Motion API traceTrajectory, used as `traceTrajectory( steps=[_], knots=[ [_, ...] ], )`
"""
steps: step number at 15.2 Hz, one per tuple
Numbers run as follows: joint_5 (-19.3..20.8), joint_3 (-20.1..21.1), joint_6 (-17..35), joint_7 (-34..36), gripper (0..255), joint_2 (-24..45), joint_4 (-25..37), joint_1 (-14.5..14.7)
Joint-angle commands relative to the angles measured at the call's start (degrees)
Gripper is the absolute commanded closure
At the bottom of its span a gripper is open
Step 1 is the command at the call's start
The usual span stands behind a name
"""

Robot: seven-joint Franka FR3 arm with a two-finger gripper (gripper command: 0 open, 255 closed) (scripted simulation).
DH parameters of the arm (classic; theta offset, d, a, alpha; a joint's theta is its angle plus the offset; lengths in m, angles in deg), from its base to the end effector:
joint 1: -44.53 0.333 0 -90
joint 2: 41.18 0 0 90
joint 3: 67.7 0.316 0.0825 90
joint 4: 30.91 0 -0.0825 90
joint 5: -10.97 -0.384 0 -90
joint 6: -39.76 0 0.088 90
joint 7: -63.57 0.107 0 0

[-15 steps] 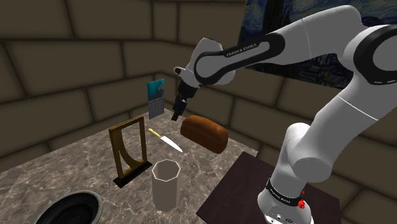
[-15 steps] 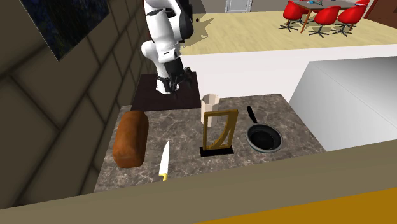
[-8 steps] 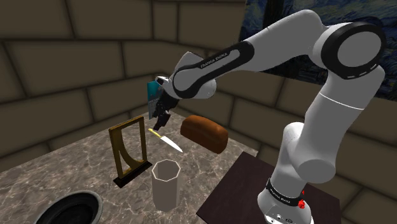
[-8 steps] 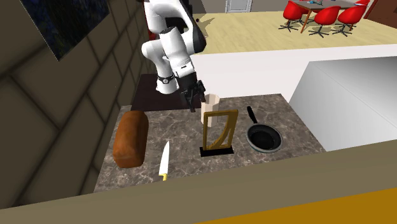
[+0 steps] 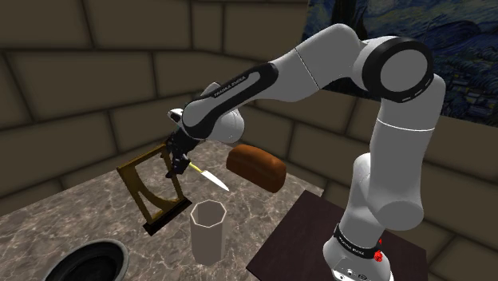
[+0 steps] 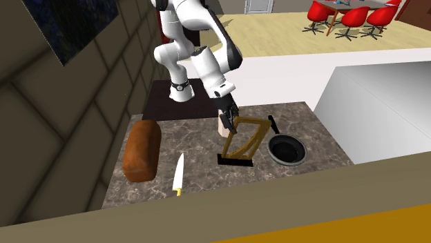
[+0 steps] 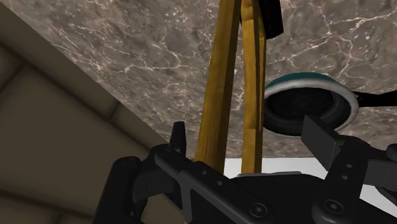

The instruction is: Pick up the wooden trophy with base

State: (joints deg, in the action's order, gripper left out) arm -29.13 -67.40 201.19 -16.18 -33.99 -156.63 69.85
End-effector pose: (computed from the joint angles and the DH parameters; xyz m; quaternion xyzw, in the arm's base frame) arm 0.5361 0.2218 0.3747 -0.7811 -0.5493 -0.2907 0.0605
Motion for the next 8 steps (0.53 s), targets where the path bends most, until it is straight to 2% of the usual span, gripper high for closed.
traceTrajectory(
  steps=[1,8],
  knots=[
    [-3.8,2.0,1.8,-6.2,0,3.8,3.2,0.0],
    [-10.2,4.9,5.0,-13.2,0,7.7,3.9,-1.6]
  ],
)
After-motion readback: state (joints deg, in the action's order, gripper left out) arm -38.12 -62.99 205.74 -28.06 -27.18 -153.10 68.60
